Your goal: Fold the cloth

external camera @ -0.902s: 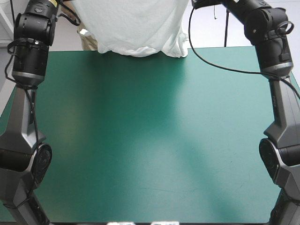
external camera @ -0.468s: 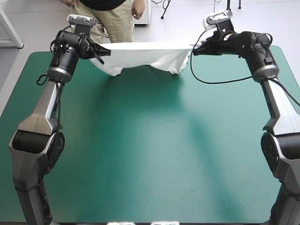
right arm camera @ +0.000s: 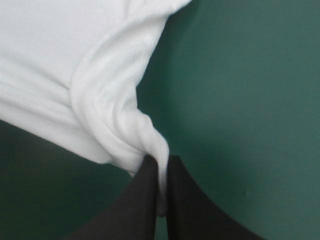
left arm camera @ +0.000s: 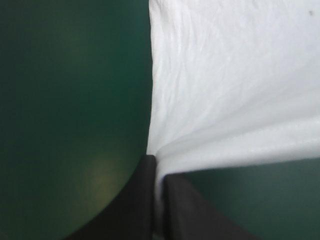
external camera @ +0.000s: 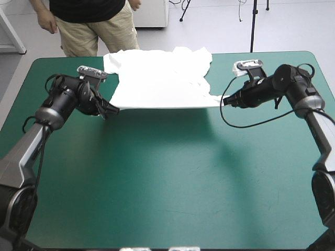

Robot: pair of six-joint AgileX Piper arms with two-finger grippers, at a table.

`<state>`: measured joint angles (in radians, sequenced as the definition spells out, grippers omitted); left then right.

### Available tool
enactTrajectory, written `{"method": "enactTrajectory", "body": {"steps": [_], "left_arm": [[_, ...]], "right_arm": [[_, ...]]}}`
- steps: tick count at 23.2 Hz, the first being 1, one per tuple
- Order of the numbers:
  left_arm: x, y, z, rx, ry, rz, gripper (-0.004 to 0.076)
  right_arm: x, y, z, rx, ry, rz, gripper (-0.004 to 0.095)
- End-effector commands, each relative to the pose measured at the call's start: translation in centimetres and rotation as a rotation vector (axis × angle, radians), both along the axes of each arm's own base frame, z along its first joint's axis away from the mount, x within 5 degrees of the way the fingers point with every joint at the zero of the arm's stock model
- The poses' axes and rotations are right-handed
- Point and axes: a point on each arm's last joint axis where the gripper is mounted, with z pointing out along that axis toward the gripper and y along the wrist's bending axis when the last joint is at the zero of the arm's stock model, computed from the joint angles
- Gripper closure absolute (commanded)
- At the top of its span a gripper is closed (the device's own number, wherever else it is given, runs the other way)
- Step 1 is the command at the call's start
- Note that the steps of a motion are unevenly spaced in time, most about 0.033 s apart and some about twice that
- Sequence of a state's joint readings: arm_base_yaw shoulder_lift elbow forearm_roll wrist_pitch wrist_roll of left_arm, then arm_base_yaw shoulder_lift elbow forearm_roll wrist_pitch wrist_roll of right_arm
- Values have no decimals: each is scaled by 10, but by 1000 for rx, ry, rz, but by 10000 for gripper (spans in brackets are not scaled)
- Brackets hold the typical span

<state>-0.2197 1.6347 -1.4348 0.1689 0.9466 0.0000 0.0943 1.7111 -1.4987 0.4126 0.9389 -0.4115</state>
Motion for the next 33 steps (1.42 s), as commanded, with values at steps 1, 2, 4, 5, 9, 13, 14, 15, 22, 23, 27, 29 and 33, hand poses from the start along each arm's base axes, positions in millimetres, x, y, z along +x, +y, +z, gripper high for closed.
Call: {"method": "enactTrajectory", "body": {"steps": [1,2,4,5,9,13,14,15,22,23,27,29,33], "left_arm": [[-37,9,15,-13,-84,-10,733],[-46,9,11,-24,-71,-19,733],[-63,10,3,-39,-41,-36,733],[-70,12,-2,-40,-26,-36,733],[-96,17,-20,-30,12,-37,733],[-117,22,-34,-35,45,-29,733],[-128,22,-39,-64,53,-24,733],[-132,22,-41,-77,57,-25,733],[-163,23,-71,-100,174,-61,733],[-165,23,-74,-94,190,-79,733],[-168,19,-77,-123,214,-109,732],[-168,18,-77,-132,215,-139,728],[-169,13,-76,-184,219,-159,554]], "right_arm": [[-34,-9,16,-3,-61,-27,922],[-43,-10,16,-4,-55,-26,922],[-60,-10,12,-4,-28,-23,922],[-67,-11,11,-2,-17,-20,922],[-99,-9,7,-6,-2,-8,921],[-128,-5,-6,-22,71,23,921],[-140,-6,-15,-65,95,12,921],[-146,-8,-20,-93,109,-4,921],[-180,-17,-67,-129,208,-66,921],[-181,-17,-71,-126,208,-77,921],[-180,-17,-72,-124,201,-80,917],[-180,-17,-72,-124,203,-80,846],[-181,-17,-71,-115,209,-81,563]]}}
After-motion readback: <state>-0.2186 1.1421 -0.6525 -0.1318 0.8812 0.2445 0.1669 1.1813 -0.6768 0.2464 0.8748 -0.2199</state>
